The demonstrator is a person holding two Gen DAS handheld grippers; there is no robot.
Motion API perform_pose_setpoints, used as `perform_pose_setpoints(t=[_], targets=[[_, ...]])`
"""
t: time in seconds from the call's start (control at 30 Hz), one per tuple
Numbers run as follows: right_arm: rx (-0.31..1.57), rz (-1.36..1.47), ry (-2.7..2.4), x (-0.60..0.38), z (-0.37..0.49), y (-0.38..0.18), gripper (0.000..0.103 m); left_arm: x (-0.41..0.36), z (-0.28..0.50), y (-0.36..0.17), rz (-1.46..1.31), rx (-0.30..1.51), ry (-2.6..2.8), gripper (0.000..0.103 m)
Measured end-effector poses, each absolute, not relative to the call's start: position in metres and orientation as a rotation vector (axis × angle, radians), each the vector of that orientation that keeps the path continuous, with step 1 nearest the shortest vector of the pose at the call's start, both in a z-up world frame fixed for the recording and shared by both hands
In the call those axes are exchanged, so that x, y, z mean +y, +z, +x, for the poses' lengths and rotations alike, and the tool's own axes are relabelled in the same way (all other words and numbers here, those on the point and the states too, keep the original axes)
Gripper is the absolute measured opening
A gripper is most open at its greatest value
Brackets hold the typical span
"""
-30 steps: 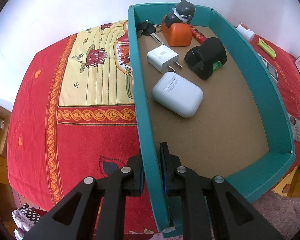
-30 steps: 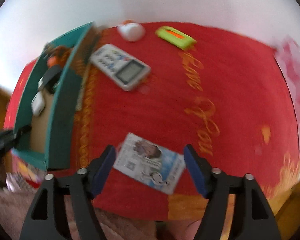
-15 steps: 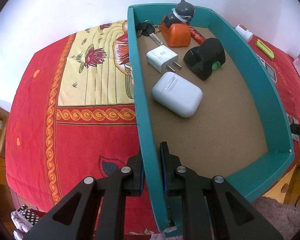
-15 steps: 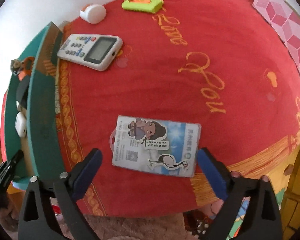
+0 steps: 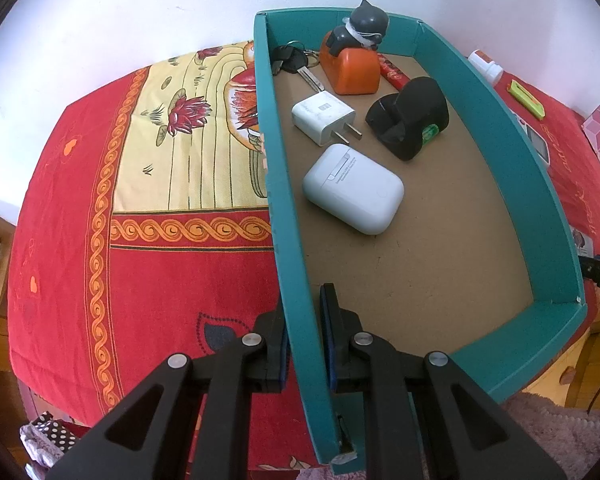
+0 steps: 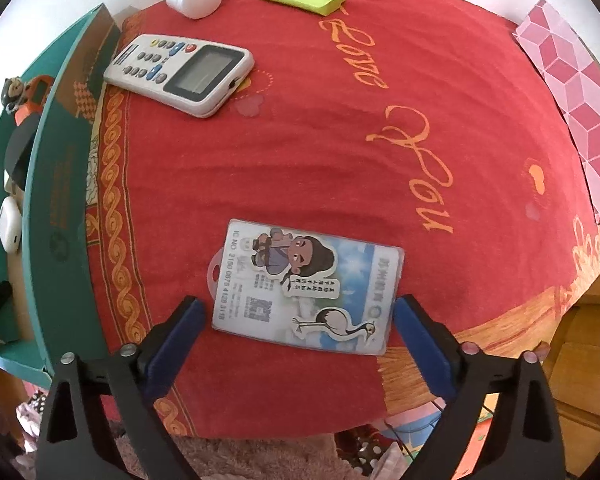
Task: Organize objects
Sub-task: 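Move the right gripper to the ID card and grasp it, then carry the ID card into the tray and open the right gripper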
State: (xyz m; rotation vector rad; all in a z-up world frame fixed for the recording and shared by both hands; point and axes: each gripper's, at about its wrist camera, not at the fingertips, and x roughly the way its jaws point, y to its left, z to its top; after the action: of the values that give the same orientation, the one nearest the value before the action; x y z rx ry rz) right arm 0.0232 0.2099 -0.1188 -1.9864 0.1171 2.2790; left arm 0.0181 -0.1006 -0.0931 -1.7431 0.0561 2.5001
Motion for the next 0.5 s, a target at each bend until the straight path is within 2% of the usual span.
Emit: perform_pose_setpoints(t=[0.17,0.37,0.5], targets=[[0.13,-1.971,2.297,0.208,0.031,-0.112,0.092,-0.1,0.018,-0.093,-1.744,0.062,2.499,0.012],[0.394,-1.931,2.365,0.223,0.044,-0.099,0.092,-0.1,0.018,-0.093,-1.744,0.063,2.499,0.012],[0.492,-1.909,2.373,0.229,0.052,-0.091,0.091,-0.1,0.018,-0.093,-1.744,0.062,2.499,0.012]])
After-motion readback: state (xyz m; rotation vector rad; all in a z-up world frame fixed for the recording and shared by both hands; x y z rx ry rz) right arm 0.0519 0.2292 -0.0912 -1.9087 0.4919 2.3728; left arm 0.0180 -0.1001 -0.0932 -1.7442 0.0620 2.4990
